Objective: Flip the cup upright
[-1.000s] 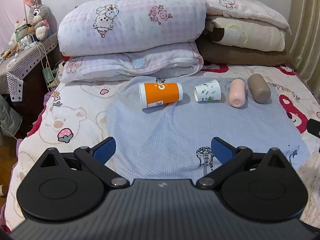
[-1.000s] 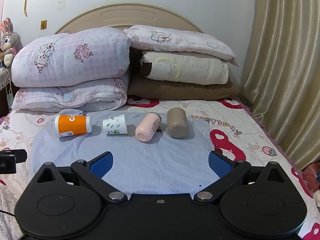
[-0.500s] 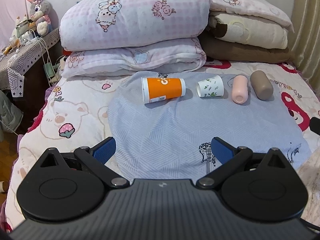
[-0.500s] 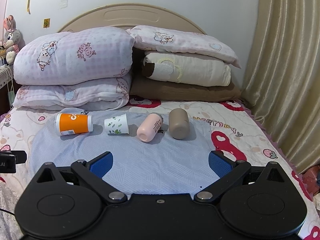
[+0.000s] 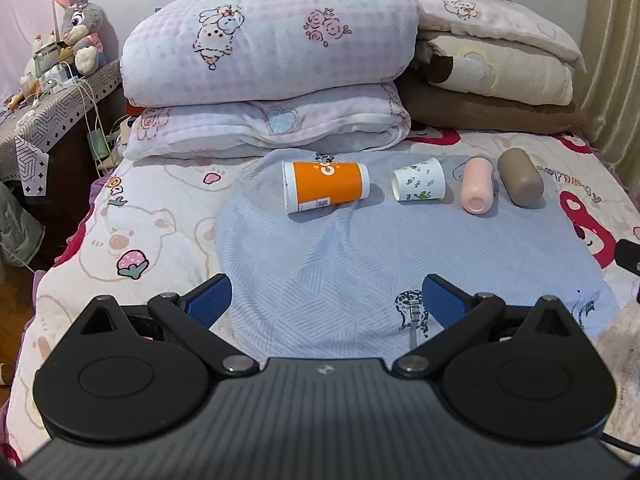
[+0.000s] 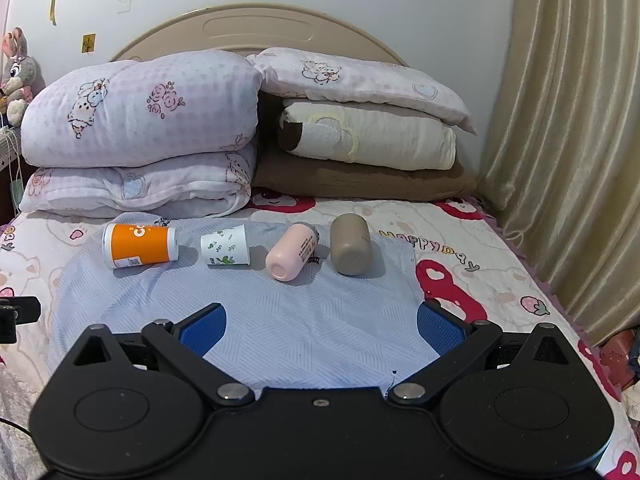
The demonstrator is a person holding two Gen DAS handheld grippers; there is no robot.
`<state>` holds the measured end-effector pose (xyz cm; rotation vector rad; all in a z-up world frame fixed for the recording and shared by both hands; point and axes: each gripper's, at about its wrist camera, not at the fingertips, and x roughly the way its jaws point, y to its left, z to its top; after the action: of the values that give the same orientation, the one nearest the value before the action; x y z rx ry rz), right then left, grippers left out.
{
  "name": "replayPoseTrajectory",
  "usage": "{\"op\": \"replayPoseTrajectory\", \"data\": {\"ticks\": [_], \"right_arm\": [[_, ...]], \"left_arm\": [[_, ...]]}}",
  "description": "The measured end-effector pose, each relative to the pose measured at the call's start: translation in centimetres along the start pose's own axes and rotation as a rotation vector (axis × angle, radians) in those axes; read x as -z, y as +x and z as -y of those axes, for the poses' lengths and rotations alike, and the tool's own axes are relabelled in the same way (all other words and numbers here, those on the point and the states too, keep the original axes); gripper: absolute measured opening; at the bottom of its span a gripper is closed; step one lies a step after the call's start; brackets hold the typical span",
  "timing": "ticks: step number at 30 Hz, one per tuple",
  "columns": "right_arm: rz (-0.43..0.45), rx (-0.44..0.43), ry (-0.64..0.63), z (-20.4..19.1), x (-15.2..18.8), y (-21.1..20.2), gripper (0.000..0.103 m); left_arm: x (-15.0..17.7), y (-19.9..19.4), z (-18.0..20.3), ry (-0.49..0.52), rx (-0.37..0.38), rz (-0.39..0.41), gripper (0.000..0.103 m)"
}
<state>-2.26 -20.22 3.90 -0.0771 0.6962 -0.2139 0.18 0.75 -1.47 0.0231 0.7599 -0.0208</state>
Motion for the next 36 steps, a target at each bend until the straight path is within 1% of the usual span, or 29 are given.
{"op": "replayPoseTrajectory", "data": {"ticks": [7,11,22,29,31,33,35,36], "right_arm": [[-0.027,-0.018,0.019,0.4,-0.1,0.5,0.103],[-0.034,-0.009,0.022,0.4,-0.2,0.7,0.103],[-0.056,-0.020,0.038,0.5,-0.3,1.1,0.103],[-0.064,-0.025,0.031,0.4,-0.3,1.3,0.103],[-0.071,-0.042,0.030,0.4,-0.4,1.4,0.103],[-0.083,-0.068,0.044,0.6,-0.6,1.6,0.103],[-0.077,-0.133,0.053,0.9,-1.1,1.7,0.103],[-0.061,-0.185,0.053,1.0,-1.5,1.7,0.103]], "left_arm": [[0.0,0.0,0.1,0.000,0.007,0.004,0.103],[0.0,0.0,0.2,-0.004,0.010,0.001,0.103],[0.0,-0.1,0.1,-0.005,0.012,0.000,0.103],[-0.3,-0.1,-0.3,-0.012,0.061,-0.011,0.103],[-0.7,-0.4,-0.6,-0.012,0.070,-0.002,0.103],[-1.4,-0.6,-0.9,-0.007,0.060,0.008,0.103],[-2.5,-0.8,-1.3,-0.003,0.058,0.023,0.103],[-3.1,-0.7,-1.4,-0.006,0.061,0.028,0.103]]}}
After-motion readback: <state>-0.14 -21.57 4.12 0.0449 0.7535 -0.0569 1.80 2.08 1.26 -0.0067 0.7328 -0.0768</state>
